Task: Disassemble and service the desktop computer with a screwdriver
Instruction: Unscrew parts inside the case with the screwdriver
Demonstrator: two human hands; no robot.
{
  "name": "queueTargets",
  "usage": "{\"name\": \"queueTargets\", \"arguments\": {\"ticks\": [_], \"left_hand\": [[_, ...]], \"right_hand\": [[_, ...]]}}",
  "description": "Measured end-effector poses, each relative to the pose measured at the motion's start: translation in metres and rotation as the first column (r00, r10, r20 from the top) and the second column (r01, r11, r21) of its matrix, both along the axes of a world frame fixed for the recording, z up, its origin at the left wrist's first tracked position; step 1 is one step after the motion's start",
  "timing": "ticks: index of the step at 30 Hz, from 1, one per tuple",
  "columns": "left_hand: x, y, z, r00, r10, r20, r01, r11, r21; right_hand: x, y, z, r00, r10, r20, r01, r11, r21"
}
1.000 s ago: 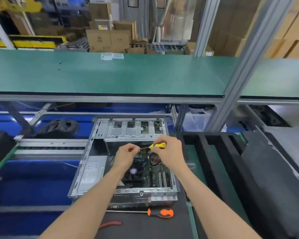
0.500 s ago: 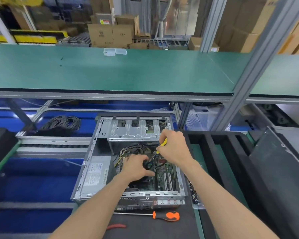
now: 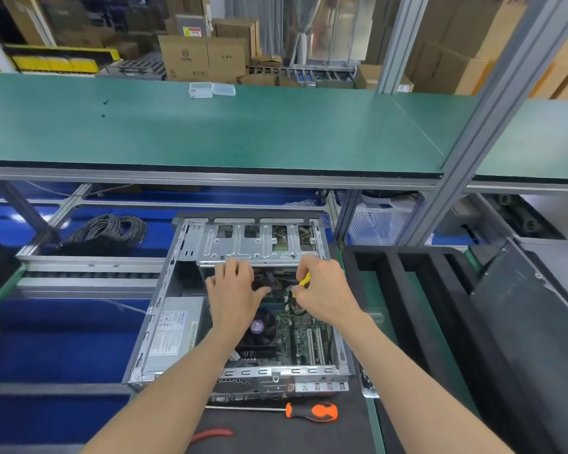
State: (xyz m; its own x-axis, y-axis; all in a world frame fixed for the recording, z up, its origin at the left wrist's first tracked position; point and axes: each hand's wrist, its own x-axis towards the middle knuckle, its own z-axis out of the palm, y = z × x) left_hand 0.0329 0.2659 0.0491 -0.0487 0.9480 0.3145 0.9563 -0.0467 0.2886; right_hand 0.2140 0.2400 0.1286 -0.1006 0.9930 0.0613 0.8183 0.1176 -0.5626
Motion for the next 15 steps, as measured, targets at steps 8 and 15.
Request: {"name": "queueTargets", "arguments": {"ticks": [8, 15], "left_hand": [[0.002, 0.001, 0.0, 0.915, -0.046, 0.4, 0.129, 0.975, -0.182], [-0.006, -0.002, -0.007, 0.806, -0.191, 0.56, 0.523, 0.672, -0.524]], "right_hand": [[-0.006, 0.005, -0.008, 0.998, 0.03, 0.058, -0.028, 0.999, -0.023], [-0.01, 0.009, -0.011, 0.993, 0.056, 0.1, -0.049, 0.996, -0.072]]}}
